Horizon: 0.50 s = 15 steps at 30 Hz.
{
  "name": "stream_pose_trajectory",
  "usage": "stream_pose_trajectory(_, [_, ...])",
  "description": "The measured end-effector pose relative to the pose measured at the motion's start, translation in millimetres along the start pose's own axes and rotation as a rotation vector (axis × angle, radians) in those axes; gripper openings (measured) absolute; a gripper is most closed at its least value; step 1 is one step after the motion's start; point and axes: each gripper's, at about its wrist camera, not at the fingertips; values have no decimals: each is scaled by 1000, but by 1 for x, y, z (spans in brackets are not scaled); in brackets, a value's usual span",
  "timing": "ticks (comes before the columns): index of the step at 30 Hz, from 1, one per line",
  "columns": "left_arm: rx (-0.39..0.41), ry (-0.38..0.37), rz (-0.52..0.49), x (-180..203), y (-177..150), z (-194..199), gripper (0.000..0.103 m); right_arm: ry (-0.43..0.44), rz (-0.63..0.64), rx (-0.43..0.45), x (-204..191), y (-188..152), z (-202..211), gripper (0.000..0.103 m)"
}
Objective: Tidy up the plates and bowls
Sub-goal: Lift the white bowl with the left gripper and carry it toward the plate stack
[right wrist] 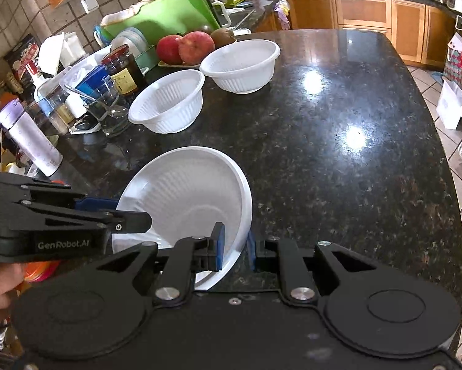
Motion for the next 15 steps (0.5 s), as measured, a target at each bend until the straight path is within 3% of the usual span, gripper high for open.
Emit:
stream_pose_trajectory(5, [3, -11, -6, -2, -2, -1, 36, -26, -20, 16, 0, 0, 0, 23])
stream_pose_trajectory(8, [18, -13, -7, -4, -2, 2, 46, -50, -16, 53, 0, 0, 4, 38])
stream_pose_trajectory(15, [79, 30, 0, -7, -2, 13, 53, -100, 14, 125, 1, 3, 15, 41])
Point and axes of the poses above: each gripper's, at about its wrist camera, not at the fingertips, and z roughly against the way its jaws point, x to its right, y to its top, and after that the axes turned 5 degrees about x, right-handed
